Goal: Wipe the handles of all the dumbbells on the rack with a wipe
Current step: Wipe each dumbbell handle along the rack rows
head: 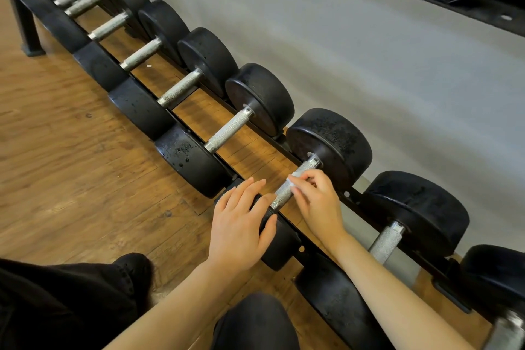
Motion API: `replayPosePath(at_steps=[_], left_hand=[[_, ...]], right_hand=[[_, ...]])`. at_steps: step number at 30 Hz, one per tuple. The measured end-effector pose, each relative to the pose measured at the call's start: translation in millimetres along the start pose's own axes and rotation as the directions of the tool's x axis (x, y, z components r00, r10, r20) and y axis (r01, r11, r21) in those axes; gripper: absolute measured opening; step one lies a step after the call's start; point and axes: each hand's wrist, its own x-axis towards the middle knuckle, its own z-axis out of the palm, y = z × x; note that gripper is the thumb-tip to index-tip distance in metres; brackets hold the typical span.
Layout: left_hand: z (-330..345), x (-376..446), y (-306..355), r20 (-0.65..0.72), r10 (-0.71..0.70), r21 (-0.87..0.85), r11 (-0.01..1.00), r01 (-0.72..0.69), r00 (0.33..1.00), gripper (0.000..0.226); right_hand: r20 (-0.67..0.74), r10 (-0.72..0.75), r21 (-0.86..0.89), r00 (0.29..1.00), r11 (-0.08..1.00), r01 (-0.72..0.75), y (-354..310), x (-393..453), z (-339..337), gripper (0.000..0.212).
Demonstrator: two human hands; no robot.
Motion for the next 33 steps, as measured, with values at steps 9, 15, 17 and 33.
replayPosePath(at_steps=[9,15,17,33], left_hand=[[-1.5,-0.4,0.0,-0.021,0.010,-0.036,0.999,-0.011,1.000,0.038],[-1.9,-0.3,0.6,-0.009,0.002,-0.036,0.999,-0.002,1.000,0.038],[-2.2,-0.6,0.1,-0.005,0.004,-0.033,0.999,-0.005,1.000,0.038],[-3.7,-1.2,-0.1,0.018,0.006,-0.028,1.000,-0.006,1.000,0.039]], right_hand=[[-0.023,0.197,0.141,0.980,0.971,-0.192,2.4,-4.1,-9.5,0.027],[0.072,0.078,0.181,0.994,0.979,-0.090,-0.7,-5.2,-6.9,0.029],[0.036,0.157,0.219,0.987,0.962,-0.161,2.0,-3.1,-9.8,0.027],[0.037,0.185,0.235,0.982,0.954,-0.188,-4.5,-6.0,-10.5,0.030]])
